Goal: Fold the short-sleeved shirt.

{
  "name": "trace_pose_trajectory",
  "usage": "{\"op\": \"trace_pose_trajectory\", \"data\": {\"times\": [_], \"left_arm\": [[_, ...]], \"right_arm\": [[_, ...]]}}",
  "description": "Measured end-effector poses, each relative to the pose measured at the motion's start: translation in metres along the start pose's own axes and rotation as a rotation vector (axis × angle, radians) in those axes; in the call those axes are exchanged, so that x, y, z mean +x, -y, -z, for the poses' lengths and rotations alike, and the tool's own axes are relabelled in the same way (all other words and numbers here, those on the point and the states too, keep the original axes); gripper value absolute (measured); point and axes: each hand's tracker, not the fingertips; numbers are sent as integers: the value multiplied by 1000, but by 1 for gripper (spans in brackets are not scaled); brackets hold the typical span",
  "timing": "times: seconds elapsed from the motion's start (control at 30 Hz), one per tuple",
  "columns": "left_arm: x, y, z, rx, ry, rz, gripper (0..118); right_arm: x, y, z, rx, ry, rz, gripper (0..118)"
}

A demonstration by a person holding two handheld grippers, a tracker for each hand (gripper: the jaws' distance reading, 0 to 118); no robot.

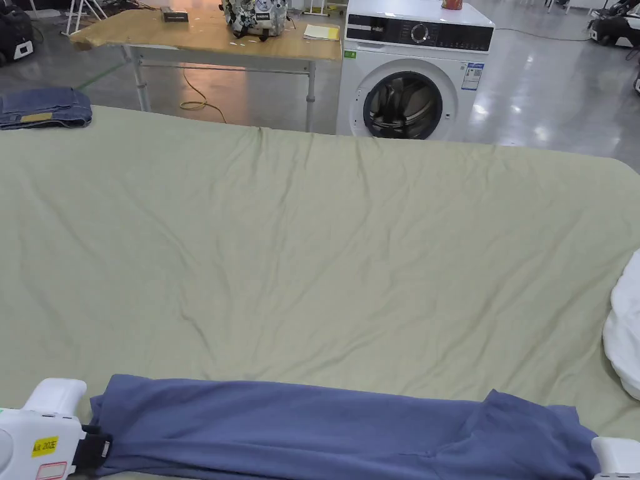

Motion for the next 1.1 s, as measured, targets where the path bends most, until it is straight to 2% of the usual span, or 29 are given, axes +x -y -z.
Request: {"op": "trace_pose_trajectory", "data": {"times": [0.13, 0.17, 0.2, 0.23, 0.27, 0.3, 0.37, 0.47, 0.57, 0.6, 0.63, 0.7, 0.77, 0.83, 0.9, 0.97, 1.1], "left_arm": [[0, 0, 3, 9, -2, -23, 0], [0, 0, -2, 17, 4, -32, 4], [-1, -1, -6, 22, 13, -48, 11], [0, -4, -11, 35, 23, -68, 21], [2, -7, -18, 59, 22, -78, 40], [5, -10, -25, 94, 5, -72, 50], [12, -20, -37, 167, -11, -53, 61], [25, -36, -50, 283, 5, -27, 61], [41, -52, -53, 393, -52, 9, 61], [47, -56, -54, 431, -71, 13, 61], [53, -59, -54, 481, -77, 24, 61], [65, -65, -56, 581, -114, 45, 58], [78, -70, -58, 665, -161, 78, 47], [95, -72, -63, 752, -198, 119, 33], [108, -73, -66, 809, -237, 153, 15], [116, -74, -68, 873, -263, 162, 0], [124, -72, -79, 987, -252, 123, 0]], "right_arm": [[-2, -2, 5, -1, 32, -20, 0], [-2, -3, 2, 1, 42, -29, 6], [-2, -3, -3, 5, 47, -30, 20], [-3, -5, -9, 14, 69, -24, 40], [-3, -8, -17, 35, 123, -7, 67], [-4, -11, -24, 70, 152, 1, 74], [-7, -17, -43, 163, 150, 6, 74], [-21, -31, -68, 303, 128, 40, 74], [-38, -47, -76, 460, 161, 63, 73], [-48, -49, -81, 526, 135, 77, 73], [-55, -51, -84, 597, 96, 78, 71], [-71, -58, -88, 703, 98, 82, 52], [-84, -65, -86, 798, 103, 85, 30], [-98, -71, -88, 868, 71, 108, 22], [-109, -76, -89, 920, 32, 121, 0], [-121, -78, -90, 972, 39, 120, 0], [-138, -79, -95, 1053, 11, 111, 0]]}}
